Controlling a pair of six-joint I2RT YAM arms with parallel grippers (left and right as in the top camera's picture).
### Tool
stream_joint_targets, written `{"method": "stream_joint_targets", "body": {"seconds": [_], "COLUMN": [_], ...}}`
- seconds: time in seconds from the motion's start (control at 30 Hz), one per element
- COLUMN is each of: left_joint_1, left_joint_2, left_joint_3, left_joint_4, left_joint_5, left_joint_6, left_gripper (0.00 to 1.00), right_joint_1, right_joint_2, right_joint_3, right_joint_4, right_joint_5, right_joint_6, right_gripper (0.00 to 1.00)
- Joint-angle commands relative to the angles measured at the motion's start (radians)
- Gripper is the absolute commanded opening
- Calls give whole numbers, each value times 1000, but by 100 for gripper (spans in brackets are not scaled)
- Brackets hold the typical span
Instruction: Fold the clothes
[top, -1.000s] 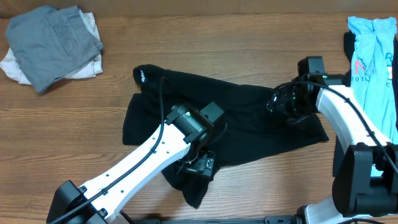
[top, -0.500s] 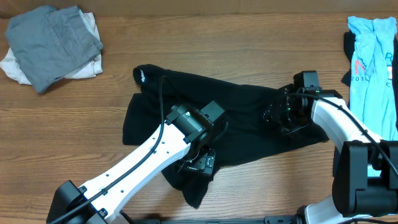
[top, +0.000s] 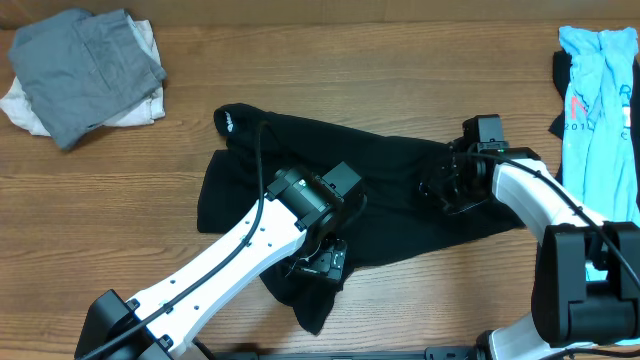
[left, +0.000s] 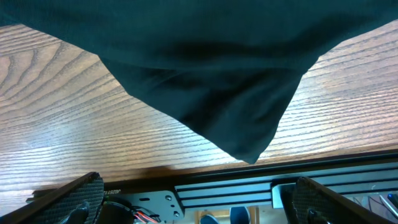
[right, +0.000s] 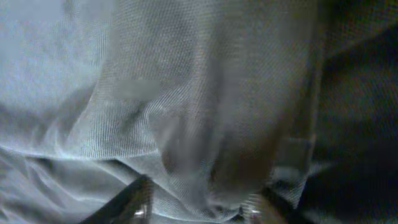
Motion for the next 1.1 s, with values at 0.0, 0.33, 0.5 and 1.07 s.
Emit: {"method": "stream_joint_targets", "body": {"seconds": [0.0,0.33,0.5,1.07], "left_joint_1": [7,7,7,7], "left_joint_2": [-13,-13,-13,-13], "left_joint_3": [12,12,12,12], "left_joint_4": [0,0,0,56], "left_joint_5": [-21,-21,-21,-29], "left_joint_6": [21,21,21,20], "left_gripper": [100,100,100,93], "right_joint_1": [2,2,-6,-21], "right_joint_2": [9,9,8,71], "right_joint_3": [-10,-10,38,234], "right_joint_4": [16,49,107,612], "right_joint_5": [5,3,-26,51], "right_joint_6": [23,63,108,322], "right_gripper": [34,4,4,4]}}
